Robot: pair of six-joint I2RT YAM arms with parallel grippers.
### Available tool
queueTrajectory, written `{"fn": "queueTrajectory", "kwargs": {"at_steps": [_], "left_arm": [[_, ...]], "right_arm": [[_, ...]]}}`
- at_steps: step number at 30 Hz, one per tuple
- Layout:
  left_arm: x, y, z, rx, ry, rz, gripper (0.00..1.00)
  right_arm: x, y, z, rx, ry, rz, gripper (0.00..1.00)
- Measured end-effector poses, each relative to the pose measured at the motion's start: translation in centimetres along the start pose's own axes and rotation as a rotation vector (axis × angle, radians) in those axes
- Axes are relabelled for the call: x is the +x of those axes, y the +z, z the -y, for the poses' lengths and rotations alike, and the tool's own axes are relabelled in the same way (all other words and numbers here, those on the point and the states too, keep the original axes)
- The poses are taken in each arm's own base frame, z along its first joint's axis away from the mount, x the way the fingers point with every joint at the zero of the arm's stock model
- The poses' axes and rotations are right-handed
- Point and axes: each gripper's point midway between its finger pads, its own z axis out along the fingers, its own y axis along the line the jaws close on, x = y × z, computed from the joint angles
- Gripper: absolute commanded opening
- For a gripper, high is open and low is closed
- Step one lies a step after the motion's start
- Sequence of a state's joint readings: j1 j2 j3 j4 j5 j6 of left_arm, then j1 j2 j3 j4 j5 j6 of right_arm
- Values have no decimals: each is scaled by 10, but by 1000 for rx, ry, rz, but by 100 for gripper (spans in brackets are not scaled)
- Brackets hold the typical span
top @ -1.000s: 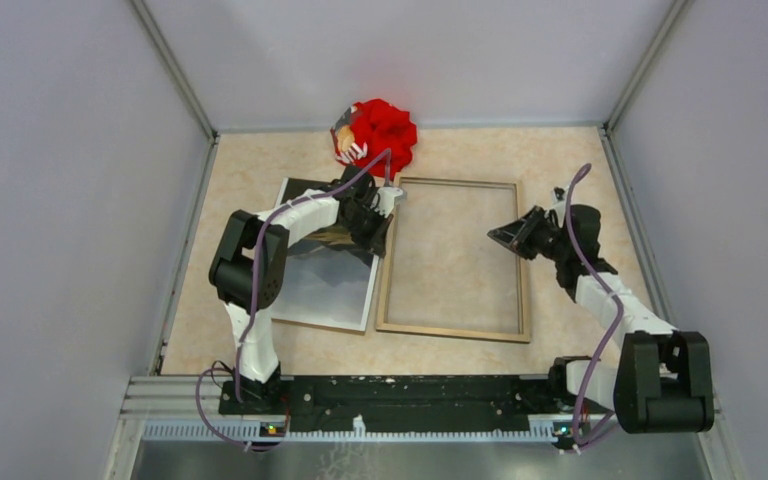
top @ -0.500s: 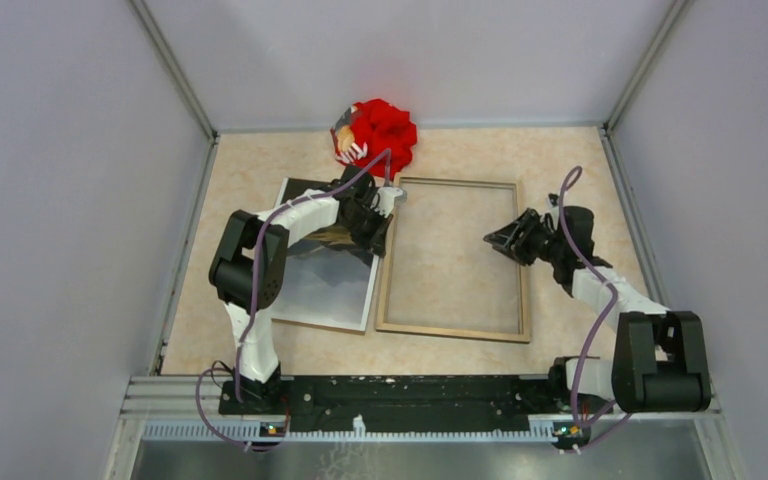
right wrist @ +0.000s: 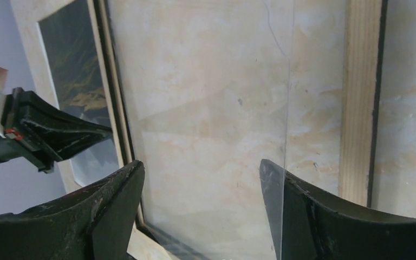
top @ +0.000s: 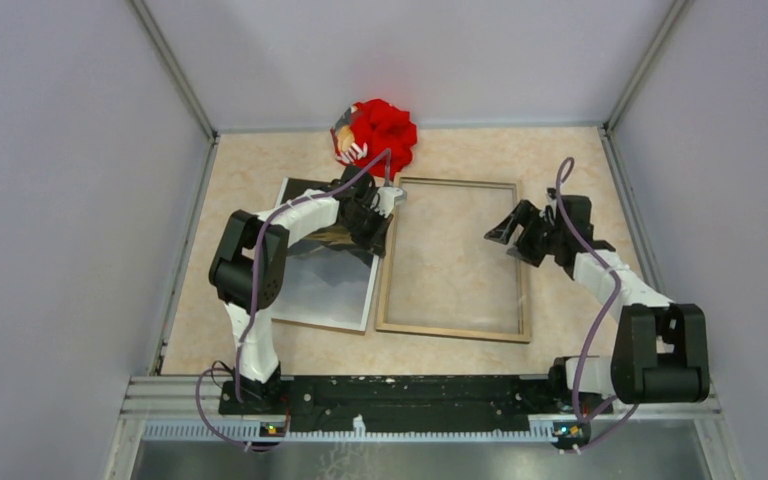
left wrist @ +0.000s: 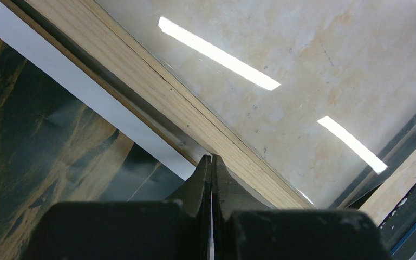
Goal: Put the photo into the frame
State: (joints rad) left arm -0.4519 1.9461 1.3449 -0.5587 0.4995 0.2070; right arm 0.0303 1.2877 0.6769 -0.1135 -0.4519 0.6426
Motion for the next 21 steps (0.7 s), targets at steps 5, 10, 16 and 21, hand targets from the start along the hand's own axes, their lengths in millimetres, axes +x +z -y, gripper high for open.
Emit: {"fn": "queueTrajectory", "kwargs": {"at_steps": [5, 10, 16, 21], "left_arm": [[0, 0, 0, 0, 0, 0, 0], [0, 0, 0, 0, 0, 0, 0], [0, 0, 0, 0, 0, 0, 0], [0, 0, 0, 0, 0, 0, 0]], "right_arm": [[11, 5, 19, 73, 6, -47, 80], [9, 6, 23, 118, -19, -47, 82], [4, 9, 23, 171, -71, -42, 85], [5, 12, 30, 246, -104, -59, 85]]}}
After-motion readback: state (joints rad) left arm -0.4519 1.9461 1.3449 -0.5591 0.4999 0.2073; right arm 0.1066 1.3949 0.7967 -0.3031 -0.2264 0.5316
